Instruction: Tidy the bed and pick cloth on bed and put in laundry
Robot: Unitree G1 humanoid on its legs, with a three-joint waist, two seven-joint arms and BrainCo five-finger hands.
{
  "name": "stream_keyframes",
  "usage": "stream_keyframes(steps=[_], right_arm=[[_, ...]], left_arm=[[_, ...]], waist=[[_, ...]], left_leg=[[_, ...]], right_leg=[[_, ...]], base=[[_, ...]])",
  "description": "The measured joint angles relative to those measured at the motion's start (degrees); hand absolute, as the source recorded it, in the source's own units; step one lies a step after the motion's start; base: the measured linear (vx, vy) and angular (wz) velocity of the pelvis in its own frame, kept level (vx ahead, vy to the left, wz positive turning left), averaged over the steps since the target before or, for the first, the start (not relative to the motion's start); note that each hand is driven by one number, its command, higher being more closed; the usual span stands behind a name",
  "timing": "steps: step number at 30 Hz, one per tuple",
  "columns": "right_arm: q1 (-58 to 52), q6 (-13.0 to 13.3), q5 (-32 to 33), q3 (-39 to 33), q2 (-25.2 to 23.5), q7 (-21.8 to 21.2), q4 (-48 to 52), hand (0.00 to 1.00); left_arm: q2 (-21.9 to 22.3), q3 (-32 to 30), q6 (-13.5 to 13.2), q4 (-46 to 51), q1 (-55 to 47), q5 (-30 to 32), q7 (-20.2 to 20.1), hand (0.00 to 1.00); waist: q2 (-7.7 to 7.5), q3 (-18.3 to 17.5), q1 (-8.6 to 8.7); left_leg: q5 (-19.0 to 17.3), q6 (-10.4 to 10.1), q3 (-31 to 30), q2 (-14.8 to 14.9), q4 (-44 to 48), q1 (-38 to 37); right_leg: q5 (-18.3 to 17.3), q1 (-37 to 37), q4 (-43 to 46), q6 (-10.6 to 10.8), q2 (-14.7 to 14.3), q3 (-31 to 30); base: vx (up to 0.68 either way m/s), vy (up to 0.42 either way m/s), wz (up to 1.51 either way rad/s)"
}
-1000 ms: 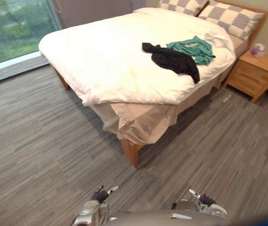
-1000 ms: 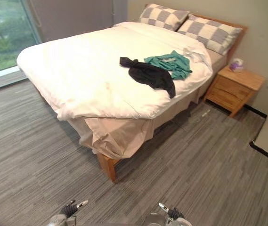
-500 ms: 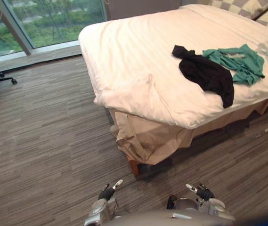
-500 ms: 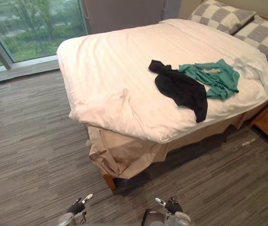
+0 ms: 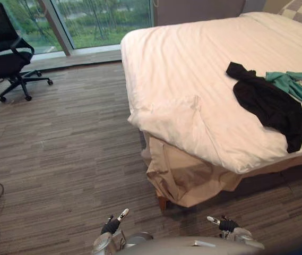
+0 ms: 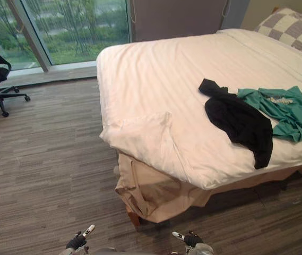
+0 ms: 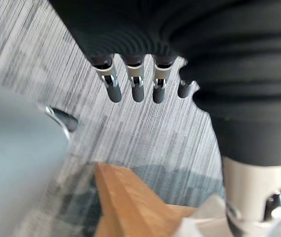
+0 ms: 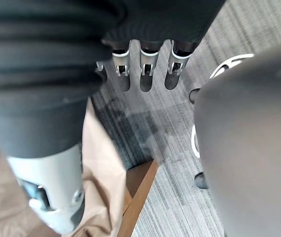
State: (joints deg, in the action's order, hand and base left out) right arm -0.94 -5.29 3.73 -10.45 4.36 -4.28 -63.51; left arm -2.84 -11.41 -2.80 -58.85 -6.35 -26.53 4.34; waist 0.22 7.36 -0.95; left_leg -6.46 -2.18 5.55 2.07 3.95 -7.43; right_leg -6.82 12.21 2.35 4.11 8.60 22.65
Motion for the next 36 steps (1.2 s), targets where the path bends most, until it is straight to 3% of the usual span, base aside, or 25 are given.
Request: stream_keyframes(steps=[4,9,14,19,22,24,25,27,29,32,36], right_arm=[[0.2,-0.1,0.3,-0.2,0.2,0.0,-0.6,0.0],[0.0,-1.4,1.9,-0.3,1.5,-0.6,-0.5,0.0],[-0.9,-3.1,4.4,-1.2,3.0,-2.3,0.1,0.0],[-1.6,-3.9,5.2,-2.7,3.6,-2.6,0.8,0.0],[-1.7,-3.8,6.7,-4.1,3.5,-2.7,1.4,0.0],[-1.4,-3.7,6.9,-4.7,3.5,-2.6,1.6,0.0],[-1.3,-3.7,6.9,-4.7,3.4,-2.5,1.7,0.0],[-1.2,-3.7,6.8,-4.7,3.0,-2.2,1.7,0.0],[-1.4,-3.6,6.9,-4.8,2.9,-1.9,1.8,0.0],[-3.5,-3.0,7.0,-5.0,2.9,-0.7,1.8,0.0],[-4.3,-3.1,7.4,-5.8,2.9,0.3,1.7,0.0]], left_arm=[[-0.4,-1.2,-0.8,0.3,0.1,-3.9,6.0,0.0],[-3.0,-8.6,-3.1,8.1,0.3,-8.8,15.3,0.0],[-15.7,-13.8,-6.3,18.4,4.1,-4.6,22.3,0.0],[-24.5,-12.9,-7.7,22.7,11.6,1.1,22.2,0.0],[-31.0,-5.6,-7.7,27.5,18.8,9.9,19.2,0.0],[-32.5,0.6,-8.2,30.5,24.2,13.6,16.7,0.0],[-32.4,1.7,-9.6,30.5,25.1,12.3,15.0,0.0],[-31.6,7.2,-10.9,31.0,27.0,24.1,15.6,0.0],[-31.0,7.4,-12.6,31.1,27.7,29.2,14.8,0.0],[-31.0,9.3,-14.1,33.8,28.8,37.6,13.5,0.0],[-30.6,12.6,-12.9,35.9,28.9,47.7,13.5,0.0]], waist=[[-0.38,0.0,-0.05],[-0.11,-0.1,-0.09],[0.2,-0.3,-0.05],[1.03,-0.2,-0.11],[1.22,-0.2,-0.09],[1.53,0.0,0.3],[1.78,0.1,0.39],[2.84,0.1,1.92],[2.92,0.1,3.87],[2.91,0.2,3.89],[3.13,0.3,4.29]], left_leg=[[1.7,-0.4,0.0,0.0,-2.5,0.1],[3.6,-0.6,-0.3,0.4,-5.8,-0.5],[6.5,-0.4,-1.4,0.4,-9.6,-0.5],[6.6,-0.3,-1.2,0.2,-9.7,0.4],[6.8,-0.4,0.4,0.3,-9.6,0.2],[6.8,-0.4,1.4,0.2,-9.5,0.1],[6.8,-0.4,1.8,0.1,-9.5,0.0],[6.7,-0.5,3.4,0.1,-9.6,-0.8],[6.6,-0.5,3.7,0.2,-9.6,-1.1],[6.5,-0.7,5.0,0.6,-9.6,-1.6],[6.5,-0.8,5.2,1.0,-9.6,-1.4]], right_leg=[[0.0,-0.9,-0.4,0.0,-0.4,0.0],[0.0,-1.7,-0.4,0.0,-0.6,0.0],[0.7,-3.1,-0.5,0.1,-1.2,0.4],[1.9,-3.6,-2.2,0.2,-1.4,0.2],[2.8,-3.5,-3.0,0.0,-1.6,-1.2],[3.2,-3.6,-3.5,-0.1,-1.7,-2.1],[3.3,-3.7,-3.5,-0.1,-1.7,-2.4],[3.6,-3.8,-3.8,-0.4,-1.7,-4.5],[3.7,-3.9,-4.0,-0.5,-1.8,-5.1],[3.7,-3.9,-4.0,-0.5,-2.3,-6.3],[3.8,-4.4,-4.0,-0.8,-2.6,-6.6]], base=[[0.01,-0.046,0.06],[-0.06,-0.039,0.02],[-0.1,-0.026,0.06],[-0.05,0.013,-0.02],[0.02,0.017,-0.17],[0.01,0.026,-0.22],[0.0,0.034,-0.37],[0.01,0.025,-0.42],[0.02,-0.006,-0.25],[0.01,-0.02,-0.21],[-0.02,-0.015,-0.06]])
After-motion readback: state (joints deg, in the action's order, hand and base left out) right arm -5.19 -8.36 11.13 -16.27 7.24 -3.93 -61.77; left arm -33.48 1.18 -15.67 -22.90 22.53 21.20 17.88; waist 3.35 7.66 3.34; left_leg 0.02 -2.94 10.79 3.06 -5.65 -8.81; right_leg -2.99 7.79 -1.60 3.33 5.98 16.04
